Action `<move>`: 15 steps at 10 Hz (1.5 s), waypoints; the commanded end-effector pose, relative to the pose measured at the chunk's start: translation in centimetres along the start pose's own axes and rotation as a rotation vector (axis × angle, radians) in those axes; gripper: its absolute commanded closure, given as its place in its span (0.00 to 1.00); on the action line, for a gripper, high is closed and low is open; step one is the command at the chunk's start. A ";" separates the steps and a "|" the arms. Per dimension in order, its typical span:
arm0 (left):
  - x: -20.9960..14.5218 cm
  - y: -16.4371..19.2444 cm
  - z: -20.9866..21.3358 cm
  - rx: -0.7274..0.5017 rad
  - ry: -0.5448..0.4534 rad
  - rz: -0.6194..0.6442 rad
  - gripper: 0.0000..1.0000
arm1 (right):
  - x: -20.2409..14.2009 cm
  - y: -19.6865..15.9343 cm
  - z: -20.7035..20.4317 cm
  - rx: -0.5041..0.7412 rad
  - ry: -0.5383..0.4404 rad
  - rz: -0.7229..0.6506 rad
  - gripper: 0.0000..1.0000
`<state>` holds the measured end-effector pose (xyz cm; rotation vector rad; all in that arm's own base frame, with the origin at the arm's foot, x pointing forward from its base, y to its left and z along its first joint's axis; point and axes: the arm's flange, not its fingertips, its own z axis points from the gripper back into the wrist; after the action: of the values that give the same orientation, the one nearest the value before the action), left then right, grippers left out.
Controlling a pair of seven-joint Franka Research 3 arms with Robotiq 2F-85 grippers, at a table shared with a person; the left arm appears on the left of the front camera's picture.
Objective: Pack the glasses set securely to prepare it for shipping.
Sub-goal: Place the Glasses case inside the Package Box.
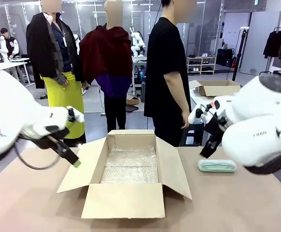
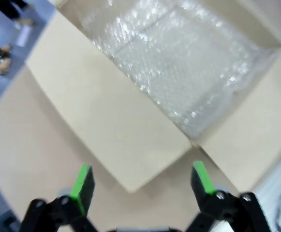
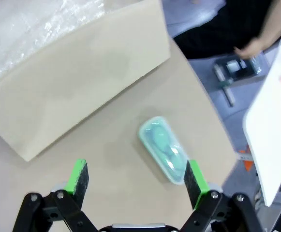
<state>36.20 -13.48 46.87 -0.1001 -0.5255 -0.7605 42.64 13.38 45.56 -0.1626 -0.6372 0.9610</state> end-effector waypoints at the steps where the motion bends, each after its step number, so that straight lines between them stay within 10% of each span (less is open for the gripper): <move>1: -2.2 1.7 6.0 -0.134 -0.008 -0.047 0.00 | 0.3 -4.3 0.3 0.132 0.023 0.230 0.00; 6: -9.2 4.8 12.9 -0.316 -0.168 -0.180 0.00 | -0.6 -11.2 -1.9 0.341 0.171 0.481 0.00; 15: -8.5 4.0 13.3 -0.280 -0.140 -0.195 0.00 | 1.1 -13.2 -6.4 0.519 0.287 0.551 0.00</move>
<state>28.20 -1.67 54.55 -0.3515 -0.5588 -1.0069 53.72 7.73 46.27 -0.0104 -0.0915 1.5606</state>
